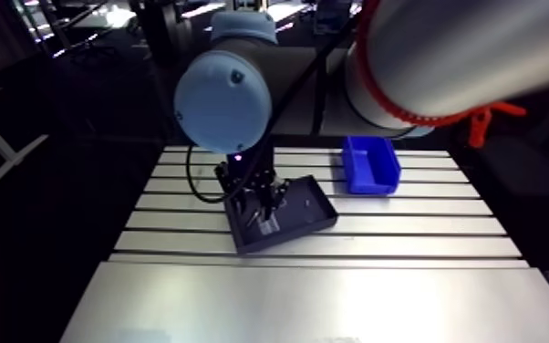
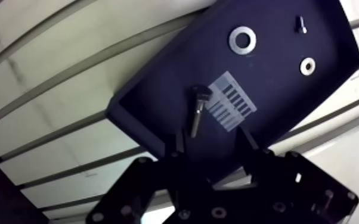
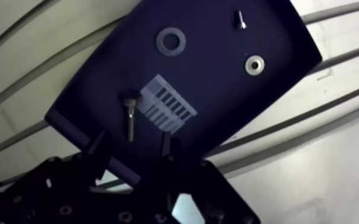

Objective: Pick up the M10 bolt from the tray and put it into the blue bin.

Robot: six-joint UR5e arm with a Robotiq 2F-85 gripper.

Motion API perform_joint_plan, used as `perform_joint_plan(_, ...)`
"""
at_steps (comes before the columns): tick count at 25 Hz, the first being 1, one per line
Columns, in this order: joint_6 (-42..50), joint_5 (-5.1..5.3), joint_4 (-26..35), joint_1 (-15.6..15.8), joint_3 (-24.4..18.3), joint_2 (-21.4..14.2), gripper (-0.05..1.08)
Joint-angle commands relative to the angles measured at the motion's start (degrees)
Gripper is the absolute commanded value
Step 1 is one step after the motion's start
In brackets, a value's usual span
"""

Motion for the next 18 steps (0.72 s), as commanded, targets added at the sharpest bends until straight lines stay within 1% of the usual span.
perform_joint_plan(1, -0.1, 0.37, -2.0, 0.0, 0.3, 0.9, 0.45)
perform_joint_plan(13, -0.1, 0.46, -2.8, -0.2, 0.7, 1.3, 0.46)
perform_joint_plan(18, -0.1, 0.46, -3.7, -0.2, 0.7, 1.7, 0.48)
